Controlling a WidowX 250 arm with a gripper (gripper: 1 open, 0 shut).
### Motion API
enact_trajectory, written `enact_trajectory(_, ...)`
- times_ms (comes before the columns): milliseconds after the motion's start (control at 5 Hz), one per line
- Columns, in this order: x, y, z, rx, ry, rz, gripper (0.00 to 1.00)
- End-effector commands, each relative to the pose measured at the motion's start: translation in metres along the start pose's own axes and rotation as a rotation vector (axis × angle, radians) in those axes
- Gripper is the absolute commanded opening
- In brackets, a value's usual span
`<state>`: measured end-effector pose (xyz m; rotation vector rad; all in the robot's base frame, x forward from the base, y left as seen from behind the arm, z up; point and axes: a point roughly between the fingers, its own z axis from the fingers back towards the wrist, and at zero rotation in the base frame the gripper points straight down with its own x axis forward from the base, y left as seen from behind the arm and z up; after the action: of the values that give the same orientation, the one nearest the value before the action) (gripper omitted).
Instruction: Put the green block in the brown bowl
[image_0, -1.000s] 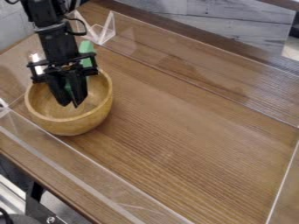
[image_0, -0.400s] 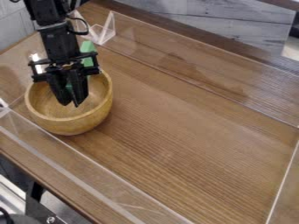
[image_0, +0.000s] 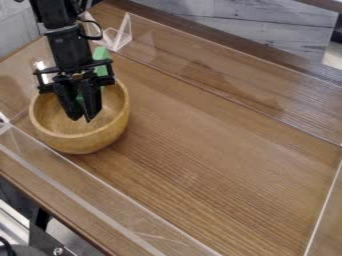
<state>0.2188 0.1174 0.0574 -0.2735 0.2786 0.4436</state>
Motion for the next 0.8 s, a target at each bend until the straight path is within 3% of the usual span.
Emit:
enact_trajectory(0, 0.0063, -0.0032, 0.0128, 0.019, -0.04, -0.01, 0.0)
enact_trajectory(600, 0.0057, -0.005, 0.0128, 0.028, -0.02, -0.013, 0.0)
